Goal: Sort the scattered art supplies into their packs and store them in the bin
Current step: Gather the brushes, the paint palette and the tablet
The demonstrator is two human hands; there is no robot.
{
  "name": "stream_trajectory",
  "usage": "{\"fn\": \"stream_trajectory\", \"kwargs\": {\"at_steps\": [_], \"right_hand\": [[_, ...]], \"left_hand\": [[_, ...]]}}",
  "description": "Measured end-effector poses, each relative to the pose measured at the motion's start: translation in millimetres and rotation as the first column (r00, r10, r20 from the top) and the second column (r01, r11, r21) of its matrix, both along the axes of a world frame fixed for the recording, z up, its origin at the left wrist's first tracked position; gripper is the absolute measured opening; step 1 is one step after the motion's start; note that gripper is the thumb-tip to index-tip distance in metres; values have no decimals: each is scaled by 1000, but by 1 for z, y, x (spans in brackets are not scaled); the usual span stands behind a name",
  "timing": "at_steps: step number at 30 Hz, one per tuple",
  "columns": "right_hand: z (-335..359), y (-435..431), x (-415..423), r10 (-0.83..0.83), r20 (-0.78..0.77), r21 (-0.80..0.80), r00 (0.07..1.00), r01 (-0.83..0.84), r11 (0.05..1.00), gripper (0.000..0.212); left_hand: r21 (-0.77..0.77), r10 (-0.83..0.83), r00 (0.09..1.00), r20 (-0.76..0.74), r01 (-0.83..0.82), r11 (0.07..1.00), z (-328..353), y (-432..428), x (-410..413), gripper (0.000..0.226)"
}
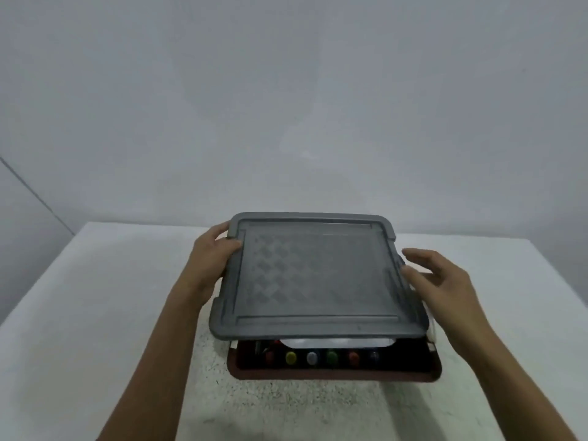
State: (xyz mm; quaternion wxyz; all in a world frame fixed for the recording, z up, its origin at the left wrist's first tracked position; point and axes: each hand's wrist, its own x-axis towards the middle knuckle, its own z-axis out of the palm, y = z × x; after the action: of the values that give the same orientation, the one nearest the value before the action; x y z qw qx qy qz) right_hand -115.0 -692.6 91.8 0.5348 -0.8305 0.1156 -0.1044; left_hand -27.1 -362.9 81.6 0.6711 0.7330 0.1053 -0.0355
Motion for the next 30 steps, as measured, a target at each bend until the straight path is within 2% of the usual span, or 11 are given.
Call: {"fn": "stream_trajectory", "kwargs": {"at_steps": [3,6,9,11,13,16,20,22,25,27,30], "right_hand": [[-14,2,-9,9,-13,-281,1000,-12,960,28],[-29,3,-16,-3,11,-505,1000,8,863,33],[-42,1,-24,16,40,-582,999,10,813,33],[-51,1,-28,27,53,-650,998,14,760,30],[-57,2,-29,26,52,-694,998,18,720,28],[-60,2,-29,26,48,-729,998,17,684,30],[-61,0,-31,35,77,-798,996,40,601,29],[-60,2,-32,24,76,-779,997,44,625,32],[-59,3,-33,-2,-23,-650,1000,-13,760,31],[-57,2,-35,20,-45,-554,999,-41,831,32],[-54,3,-35,47,-32,-484,998,-57,873,30]], "left_hand": [[415,4,989,146,-65,908,-17,-22,-3,34],[595,-71,971,226,-80,800,-38,-30,-5,29],[691,-48,983,177,-90,717,-51,-33,-7,28],[705,-51,991,127,-55,707,-54,-36,-13,41],[736,-97,989,110,-15,676,-53,-39,-19,53],[790,-200,968,151,4,612,-53,-43,-24,53],[888,-233,970,72,45,458,-49,-41,-24,54],[938,-235,972,15,68,341,-43,-45,-22,55],[976,-336,940,-54,120,181,-34,-70,-21,63],[970,-461,884,-76,172,169,-33,-92,-24,65],[956,-594,803,-55,213,200,-33,-123,-26,68]]}}
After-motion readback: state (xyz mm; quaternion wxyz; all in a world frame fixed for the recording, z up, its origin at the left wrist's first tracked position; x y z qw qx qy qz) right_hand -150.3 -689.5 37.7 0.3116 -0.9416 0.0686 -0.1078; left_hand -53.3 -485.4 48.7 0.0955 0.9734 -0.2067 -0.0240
